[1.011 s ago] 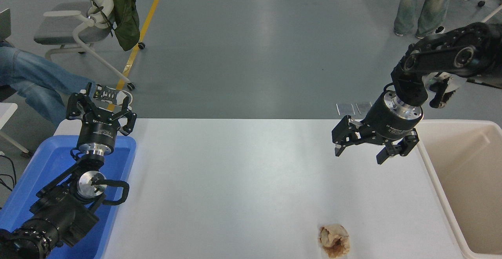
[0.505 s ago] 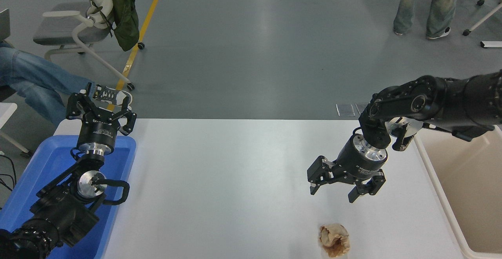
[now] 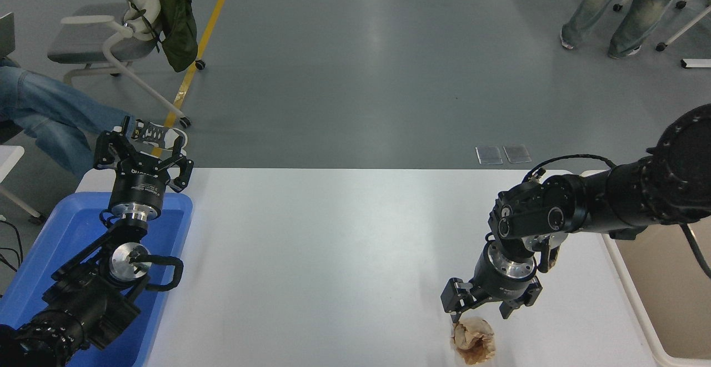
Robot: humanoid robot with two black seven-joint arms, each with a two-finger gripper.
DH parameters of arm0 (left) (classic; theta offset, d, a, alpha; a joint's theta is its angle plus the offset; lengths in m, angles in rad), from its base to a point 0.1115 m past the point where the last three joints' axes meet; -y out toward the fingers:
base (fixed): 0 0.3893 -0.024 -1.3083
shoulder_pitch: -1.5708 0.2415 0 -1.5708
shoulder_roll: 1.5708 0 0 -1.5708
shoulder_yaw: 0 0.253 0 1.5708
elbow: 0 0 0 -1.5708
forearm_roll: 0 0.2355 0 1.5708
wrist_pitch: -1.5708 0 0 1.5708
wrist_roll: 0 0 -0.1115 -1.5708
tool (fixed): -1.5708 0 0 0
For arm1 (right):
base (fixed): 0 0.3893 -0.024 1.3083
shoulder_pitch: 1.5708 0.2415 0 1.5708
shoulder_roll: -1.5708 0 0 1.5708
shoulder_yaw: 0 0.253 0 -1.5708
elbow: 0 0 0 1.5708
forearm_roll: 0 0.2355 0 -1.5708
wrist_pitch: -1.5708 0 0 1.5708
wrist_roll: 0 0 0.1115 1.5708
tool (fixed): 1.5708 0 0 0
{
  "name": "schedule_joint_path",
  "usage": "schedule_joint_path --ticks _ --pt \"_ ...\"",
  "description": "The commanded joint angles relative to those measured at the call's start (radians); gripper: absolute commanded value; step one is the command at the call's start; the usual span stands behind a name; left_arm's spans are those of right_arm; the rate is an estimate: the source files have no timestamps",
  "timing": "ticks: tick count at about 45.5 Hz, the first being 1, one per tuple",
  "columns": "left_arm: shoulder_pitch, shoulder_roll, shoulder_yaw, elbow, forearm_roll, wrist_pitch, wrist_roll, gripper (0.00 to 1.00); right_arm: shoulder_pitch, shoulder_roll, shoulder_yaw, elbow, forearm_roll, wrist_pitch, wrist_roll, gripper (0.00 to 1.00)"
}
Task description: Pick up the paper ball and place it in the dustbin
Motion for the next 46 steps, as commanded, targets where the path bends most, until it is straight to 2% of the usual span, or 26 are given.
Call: schedule_joint_path --ticks 1,31,40,46 --pt "0.000 0.000 0.000 0.001 0.000 0.000 0.000 0.99 -0.046 0.014 -0.001 -0.013 -0.010 -0.054 -0.005 0.94" --pt "0.000 0.000 0.000 0.000 0.000 0.000 0.000 0.99 -0.129 0.018 0.002 -0.048 0.016 -0.193 -0.005 0.93" --pt "0.001 0.000 0.000 0.001 0.000 0.000 0.000 0.99 -0.138 0.018 -0.004 -0.048 0.015 -0.193 -0.005 0.83" --pt "0.000 0.000 0.000 0.001 0.000 0.000 0.000 0.99 -0.140 0.023 -0.016 -0.048 0.013 -0.190 -0.005 0.55"
